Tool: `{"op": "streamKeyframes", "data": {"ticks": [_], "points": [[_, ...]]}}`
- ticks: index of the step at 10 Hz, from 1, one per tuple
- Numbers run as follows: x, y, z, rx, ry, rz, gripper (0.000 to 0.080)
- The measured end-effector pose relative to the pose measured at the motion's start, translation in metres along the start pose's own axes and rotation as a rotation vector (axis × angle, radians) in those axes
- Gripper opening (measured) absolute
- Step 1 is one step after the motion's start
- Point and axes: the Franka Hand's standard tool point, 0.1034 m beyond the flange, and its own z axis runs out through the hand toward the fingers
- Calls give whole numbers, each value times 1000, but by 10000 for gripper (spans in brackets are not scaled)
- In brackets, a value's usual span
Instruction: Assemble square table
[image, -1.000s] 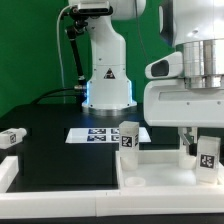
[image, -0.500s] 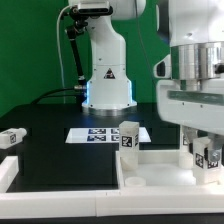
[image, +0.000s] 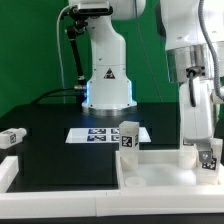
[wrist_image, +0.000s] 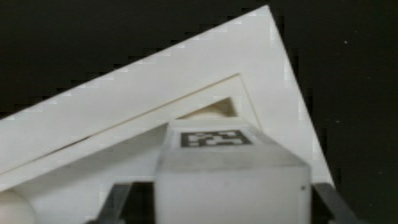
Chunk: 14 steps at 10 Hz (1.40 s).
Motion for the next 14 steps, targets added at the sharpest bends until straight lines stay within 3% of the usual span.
{"op": "streamKeyframes", "data": {"ticks": [1, 2, 3, 4, 7, 9, 10, 13, 14], "points": [[0, 1, 0, -1, 1, -44, 294], [-3, 4, 1, -8, 37, -241, 530], [-6, 6, 1, -10, 61, -438, 530], [-3, 4, 1, -10, 58, -449, 630], [-2, 4, 2, -18, 68, -704, 648], [-6, 1, 1, -37, 126, -1171, 649], [-7, -4, 0, -21, 128, -1300, 649], [-7, -4, 0, -20, 127, -1263, 637], [-8, -3, 0, -15, 125, -1198, 469]]}}
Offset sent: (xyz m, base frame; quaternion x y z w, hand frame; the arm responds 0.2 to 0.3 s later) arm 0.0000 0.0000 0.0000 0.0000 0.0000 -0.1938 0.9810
